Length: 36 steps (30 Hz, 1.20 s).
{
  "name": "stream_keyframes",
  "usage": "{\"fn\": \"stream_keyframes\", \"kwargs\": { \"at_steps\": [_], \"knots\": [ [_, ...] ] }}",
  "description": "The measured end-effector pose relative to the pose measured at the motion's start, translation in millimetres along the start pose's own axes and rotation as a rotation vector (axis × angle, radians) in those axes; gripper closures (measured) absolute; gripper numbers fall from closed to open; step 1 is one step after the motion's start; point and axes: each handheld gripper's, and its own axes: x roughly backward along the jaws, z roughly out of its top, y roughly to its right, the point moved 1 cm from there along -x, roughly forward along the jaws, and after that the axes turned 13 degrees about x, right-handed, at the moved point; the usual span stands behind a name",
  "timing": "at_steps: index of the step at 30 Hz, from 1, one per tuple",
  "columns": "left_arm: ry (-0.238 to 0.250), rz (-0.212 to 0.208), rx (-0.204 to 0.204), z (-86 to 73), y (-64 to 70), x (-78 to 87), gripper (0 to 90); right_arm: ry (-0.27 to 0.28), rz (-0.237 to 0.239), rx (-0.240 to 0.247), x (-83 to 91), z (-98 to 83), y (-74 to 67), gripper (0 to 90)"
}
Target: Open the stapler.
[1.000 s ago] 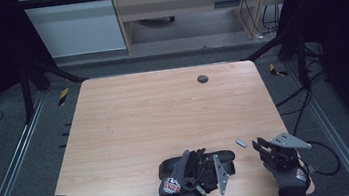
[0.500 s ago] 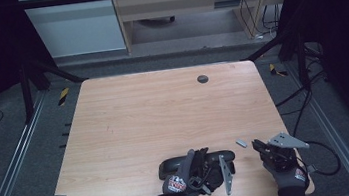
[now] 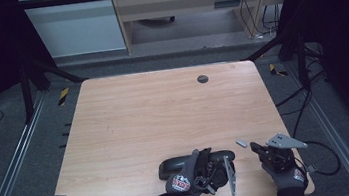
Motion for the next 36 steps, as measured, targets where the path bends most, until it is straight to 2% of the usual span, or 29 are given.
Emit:
{"fn": "stream_keyframes", "kwargs": {
  "at_steps": [5,6,16,21,22,27,36],
  "knots": [
    [-0.015,0.016,-0.011,-0.6,-2.4,-1.8,41.3,-0.002,0.014,0.014,-0.7,-0.2,-3.4,90.0],
    [-0.017,0.016,-0.009,-0.7,-2.4,-1.8,41.9,-0.001,0.023,0.004,-0.3,-0.3,-5.0,90.0],
    [-0.027,0.009,-0.027,-1.1,-1.6,-3.2,49.4,-0.008,0.091,0.013,-4.9,-1.9,-19.4,90.0],
    [-0.031,0.01,-0.03,-0.7,-1.8,-3.0,50.0,-0.013,0.124,0.03,-8.5,-0.4,-29.7,90.0],
    [-0.031,0.01,-0.03,-0.7,-1.8,-3.0,50.2,-0.007,0.129,0.045,-9.7,0.2,-32.3,90.0],
    [-0.023,0.01,-0.027,-1.0,-1.1,-3.6,50.4,-0.006,0.171,0.047,-14.3,0.9,-40.5,90.0],
    [-0.026,0.013,-0.04,-1.0,-0.8,-3.1,51.2,-0.035,0.2,0.067,-23.0,-0.3,-50.3,90.0]
  ]
}}
